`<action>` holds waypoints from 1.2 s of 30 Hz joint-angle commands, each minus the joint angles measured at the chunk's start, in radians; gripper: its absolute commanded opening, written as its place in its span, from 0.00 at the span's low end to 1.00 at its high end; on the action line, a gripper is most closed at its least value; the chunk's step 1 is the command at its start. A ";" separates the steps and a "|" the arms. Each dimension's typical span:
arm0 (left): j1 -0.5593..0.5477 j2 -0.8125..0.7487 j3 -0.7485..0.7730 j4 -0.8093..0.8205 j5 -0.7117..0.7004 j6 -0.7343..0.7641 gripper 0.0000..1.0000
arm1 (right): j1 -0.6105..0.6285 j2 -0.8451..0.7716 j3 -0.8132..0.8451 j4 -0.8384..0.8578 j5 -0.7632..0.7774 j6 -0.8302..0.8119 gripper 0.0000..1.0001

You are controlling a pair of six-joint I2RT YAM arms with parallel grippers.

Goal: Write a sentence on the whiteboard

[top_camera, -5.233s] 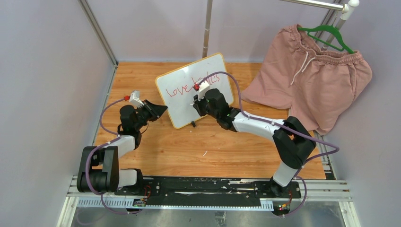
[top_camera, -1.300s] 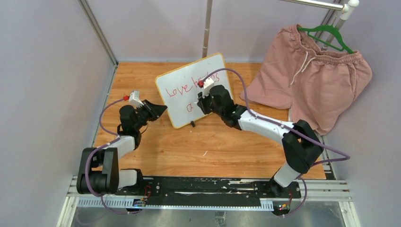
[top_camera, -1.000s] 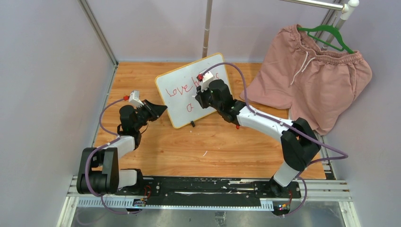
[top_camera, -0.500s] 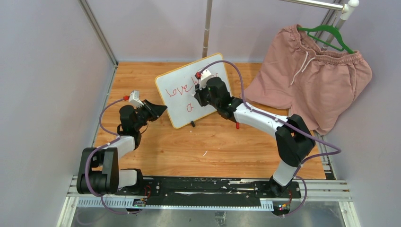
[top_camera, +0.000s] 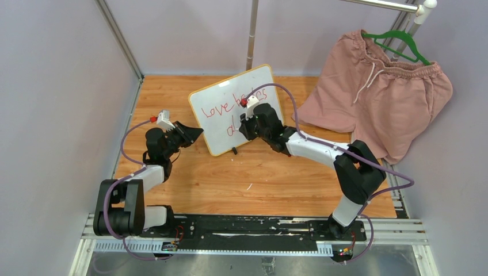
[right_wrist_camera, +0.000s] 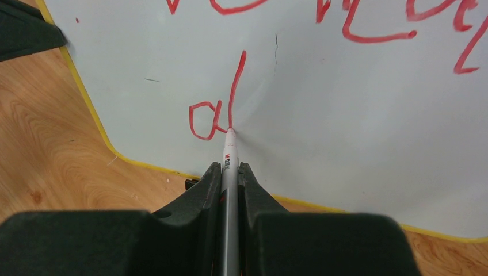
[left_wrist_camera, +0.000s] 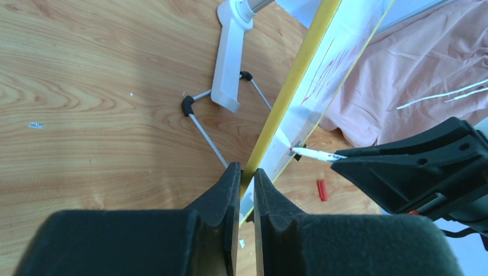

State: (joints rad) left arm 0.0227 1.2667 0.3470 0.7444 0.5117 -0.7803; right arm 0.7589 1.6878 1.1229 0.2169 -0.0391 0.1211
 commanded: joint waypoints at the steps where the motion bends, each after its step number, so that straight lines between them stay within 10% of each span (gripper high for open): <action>1: 0.000 -0.018 -0.005 0.010 -0.007 0.004 0.00 | -0.008 -0.019 -0.044 0.006 0.019 0.023 0.00; 36: -0.006 -0.021 -0.005 -0.002 -0.010 0.015 0.00 | -0.045 -0.036 0.078 0.035 0.024 0.015 0.00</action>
State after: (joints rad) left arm 0.0219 1.2648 0.3470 0.7452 0.5117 -0.7731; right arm 0.7185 1.6276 1.1507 0.2401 -0.0364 0.1352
